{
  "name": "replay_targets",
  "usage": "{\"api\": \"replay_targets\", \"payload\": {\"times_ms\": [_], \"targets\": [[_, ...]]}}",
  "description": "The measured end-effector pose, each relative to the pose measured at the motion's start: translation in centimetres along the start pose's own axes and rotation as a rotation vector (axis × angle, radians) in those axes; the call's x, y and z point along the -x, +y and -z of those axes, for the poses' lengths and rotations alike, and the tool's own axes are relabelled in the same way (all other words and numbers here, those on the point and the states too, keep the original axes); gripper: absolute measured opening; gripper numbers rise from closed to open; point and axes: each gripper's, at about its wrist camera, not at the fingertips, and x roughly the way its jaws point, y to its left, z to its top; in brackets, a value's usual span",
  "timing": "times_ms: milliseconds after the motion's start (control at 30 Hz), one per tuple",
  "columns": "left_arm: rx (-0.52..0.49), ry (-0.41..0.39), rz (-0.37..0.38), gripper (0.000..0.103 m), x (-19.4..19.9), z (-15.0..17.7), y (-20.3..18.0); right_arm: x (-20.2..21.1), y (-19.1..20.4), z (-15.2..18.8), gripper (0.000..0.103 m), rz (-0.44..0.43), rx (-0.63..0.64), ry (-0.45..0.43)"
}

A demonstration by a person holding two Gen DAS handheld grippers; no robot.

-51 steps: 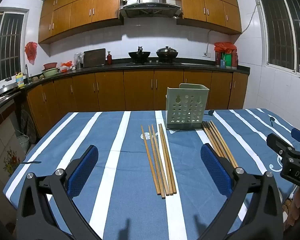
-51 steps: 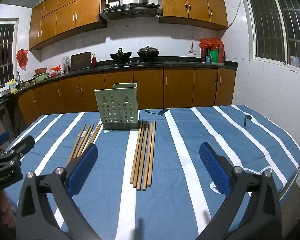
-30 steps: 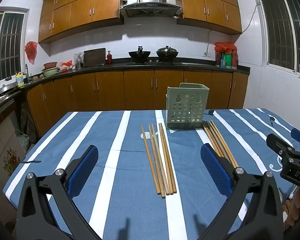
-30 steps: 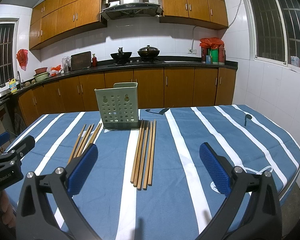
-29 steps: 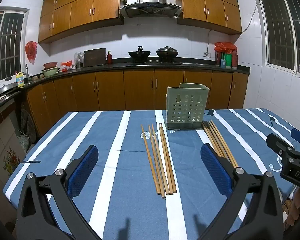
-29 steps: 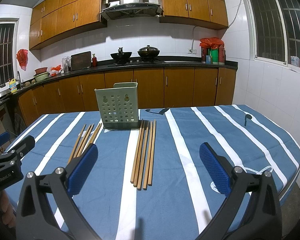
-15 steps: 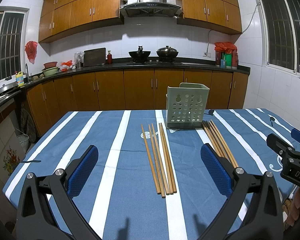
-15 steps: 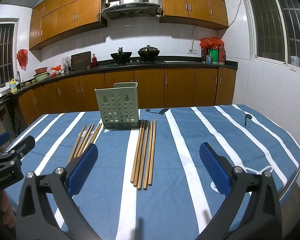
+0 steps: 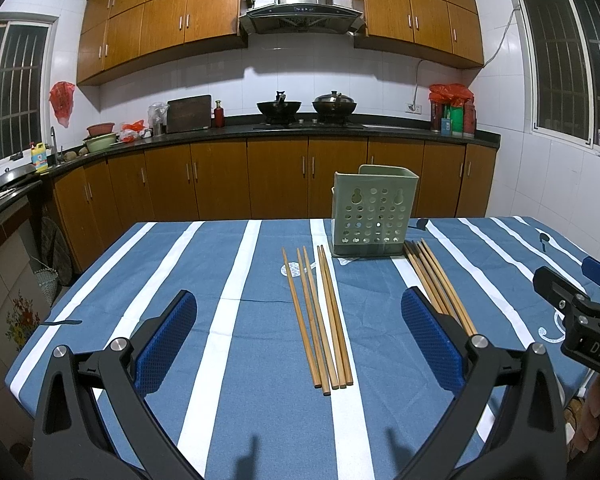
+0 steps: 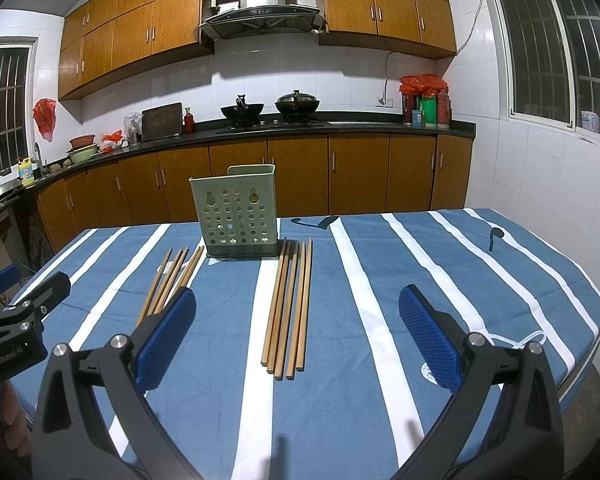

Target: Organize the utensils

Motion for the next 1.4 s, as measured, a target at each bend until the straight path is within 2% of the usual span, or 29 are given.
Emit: {"api": "replay_targets", "payload": {"times_ms": [1400], "targets": [[0.002,0.010,-0.007,0.101,-0.39,0.14,-0.26,-0.21,0.05,0.10,0.099,0.000,-0.001,0.004]]}}
